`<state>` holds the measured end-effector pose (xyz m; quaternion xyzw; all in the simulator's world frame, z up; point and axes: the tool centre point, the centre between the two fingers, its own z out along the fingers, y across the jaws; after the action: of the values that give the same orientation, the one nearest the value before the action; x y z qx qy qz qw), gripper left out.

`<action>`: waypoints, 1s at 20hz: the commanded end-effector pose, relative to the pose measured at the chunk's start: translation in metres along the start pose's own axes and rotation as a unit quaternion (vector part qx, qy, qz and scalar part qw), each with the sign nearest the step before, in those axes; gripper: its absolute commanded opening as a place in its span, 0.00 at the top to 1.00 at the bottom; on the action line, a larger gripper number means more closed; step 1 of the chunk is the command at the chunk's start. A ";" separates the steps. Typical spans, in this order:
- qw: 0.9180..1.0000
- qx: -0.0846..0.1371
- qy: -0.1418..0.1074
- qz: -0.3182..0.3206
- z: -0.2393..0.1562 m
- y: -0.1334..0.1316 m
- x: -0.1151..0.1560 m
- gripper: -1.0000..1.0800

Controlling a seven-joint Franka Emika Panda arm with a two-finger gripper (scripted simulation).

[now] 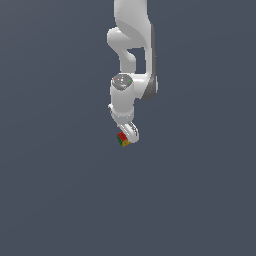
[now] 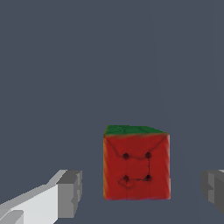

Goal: Pick up the object and move it to a goal position.

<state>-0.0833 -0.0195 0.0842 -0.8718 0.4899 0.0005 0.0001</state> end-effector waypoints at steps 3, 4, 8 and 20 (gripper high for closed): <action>1.000 0.000 0.000 0.004 0.001 0.001 0.000 0.04; 1.000 0.000 0.000 0.004 0.001 0.001 0.000 0.04; 1.000 0.000 0.000 0.005 0.008 0.001 0.000 0.04; 1.000 0.000 0.000 0.007 0.050 0.002 0.000 0.04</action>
<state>-0.0855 -0.0200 0.0371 -0.8685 0.4956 0.0006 -0.0004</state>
